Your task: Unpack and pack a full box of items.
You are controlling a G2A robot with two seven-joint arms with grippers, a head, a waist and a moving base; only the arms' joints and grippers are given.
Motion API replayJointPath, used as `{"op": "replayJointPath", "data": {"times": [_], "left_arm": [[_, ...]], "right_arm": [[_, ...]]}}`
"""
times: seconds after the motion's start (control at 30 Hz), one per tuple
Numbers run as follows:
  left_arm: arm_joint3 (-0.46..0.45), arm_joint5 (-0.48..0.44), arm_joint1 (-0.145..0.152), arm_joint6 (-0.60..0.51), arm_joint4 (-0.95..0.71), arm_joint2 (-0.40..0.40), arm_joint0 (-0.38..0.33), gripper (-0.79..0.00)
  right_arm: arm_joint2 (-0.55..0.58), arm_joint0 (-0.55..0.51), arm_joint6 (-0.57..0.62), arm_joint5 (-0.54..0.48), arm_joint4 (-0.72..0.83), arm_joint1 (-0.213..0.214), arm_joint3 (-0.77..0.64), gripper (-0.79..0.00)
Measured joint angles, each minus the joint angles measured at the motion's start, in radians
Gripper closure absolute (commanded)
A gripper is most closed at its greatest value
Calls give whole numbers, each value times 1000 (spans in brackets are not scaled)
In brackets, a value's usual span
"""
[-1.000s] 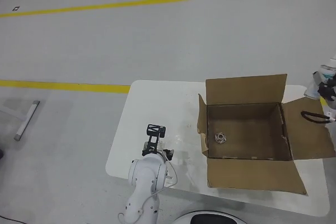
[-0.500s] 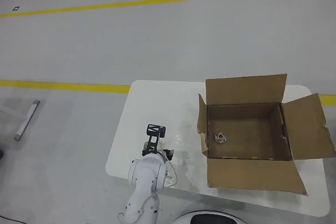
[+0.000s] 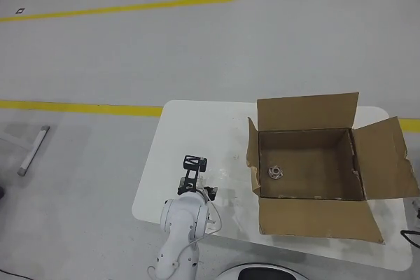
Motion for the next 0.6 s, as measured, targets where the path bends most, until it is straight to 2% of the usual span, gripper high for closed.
{"op": "replayJointPath", "data": {"times": [0.23,0.6], "left_arm": [[0,0,0,0,0,0,0,-785],[0,0,0,0,0,0,0,-785]], "right_arm": [[-74,-2,17,-25,-37,1,33,0],[-74,0,22,-13,-39,1,37,0]]}}
